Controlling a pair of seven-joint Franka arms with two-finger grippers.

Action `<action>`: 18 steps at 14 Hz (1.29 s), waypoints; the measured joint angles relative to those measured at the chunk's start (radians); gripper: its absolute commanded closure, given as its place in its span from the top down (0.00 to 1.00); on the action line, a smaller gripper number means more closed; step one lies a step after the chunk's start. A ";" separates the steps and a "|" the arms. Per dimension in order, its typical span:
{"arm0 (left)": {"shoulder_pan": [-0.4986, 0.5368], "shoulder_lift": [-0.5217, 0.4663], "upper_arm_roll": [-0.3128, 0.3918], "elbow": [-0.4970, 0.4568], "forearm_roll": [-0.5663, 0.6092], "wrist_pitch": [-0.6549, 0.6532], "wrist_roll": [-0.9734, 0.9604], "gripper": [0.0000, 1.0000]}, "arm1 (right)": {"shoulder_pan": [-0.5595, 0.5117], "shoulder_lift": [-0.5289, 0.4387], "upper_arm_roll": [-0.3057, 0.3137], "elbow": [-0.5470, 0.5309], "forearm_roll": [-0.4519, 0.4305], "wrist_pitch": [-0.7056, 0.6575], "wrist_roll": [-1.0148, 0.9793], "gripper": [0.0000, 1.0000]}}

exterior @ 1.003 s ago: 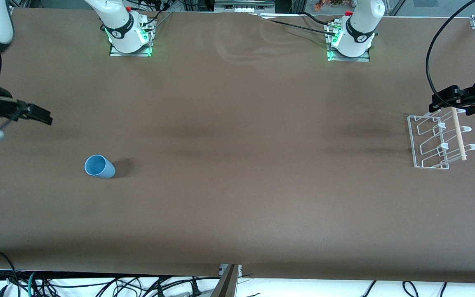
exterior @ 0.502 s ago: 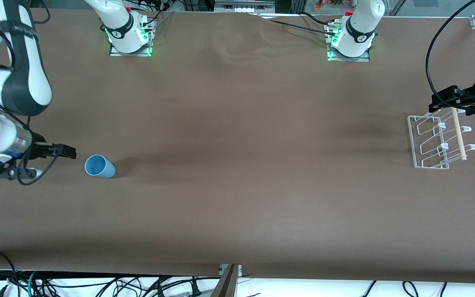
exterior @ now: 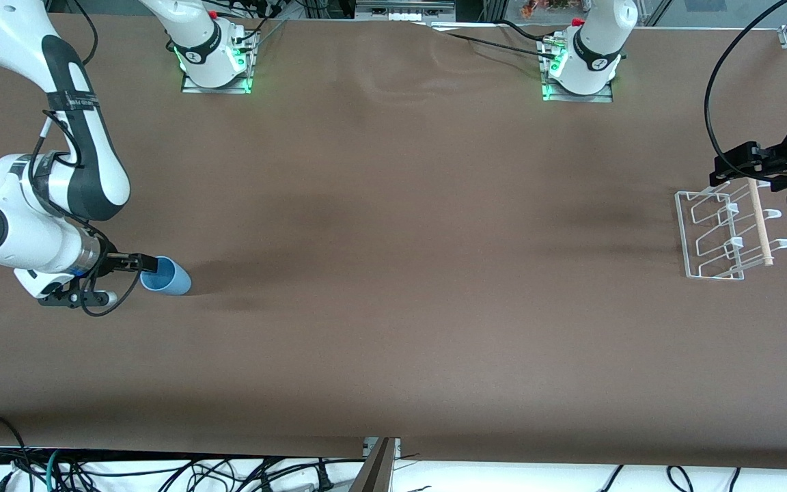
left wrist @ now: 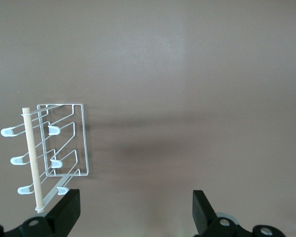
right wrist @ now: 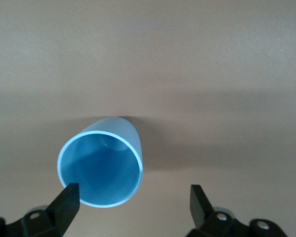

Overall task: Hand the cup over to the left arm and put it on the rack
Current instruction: 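Reach the right gripper down to the blue cup and close on it, then lift the cup with the right gripper while the left gripper approaches it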

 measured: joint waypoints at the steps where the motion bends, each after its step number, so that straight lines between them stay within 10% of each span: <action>1: 0.000 0.000 -0.001 0.000 0.000 0.000 0.000 1.00 | 0.000 0.003 -0.002 -0.004 0.000 0.004 0.000 0.84; 6: -0.004 0.003 -0.023 0.000 0.000 0.000 0.000 1.00 | -0.005 0.059 -0.006 -0.007 0.000 0.069 0.000 0.46; 9: -0.004 0.006 -0.024 0.000 0.000 0.000 0.000 1.00 | -0.005 0.098 -0.006 -0.007 0.000 0.141 -0.001 0.00; 18: -0.043 0.049 -0.033 -0.001 -0.046 -0.001 0.001 1.00 | 0.000 0.090 0.006 0.064 0.014 0.030 -0.001 0.00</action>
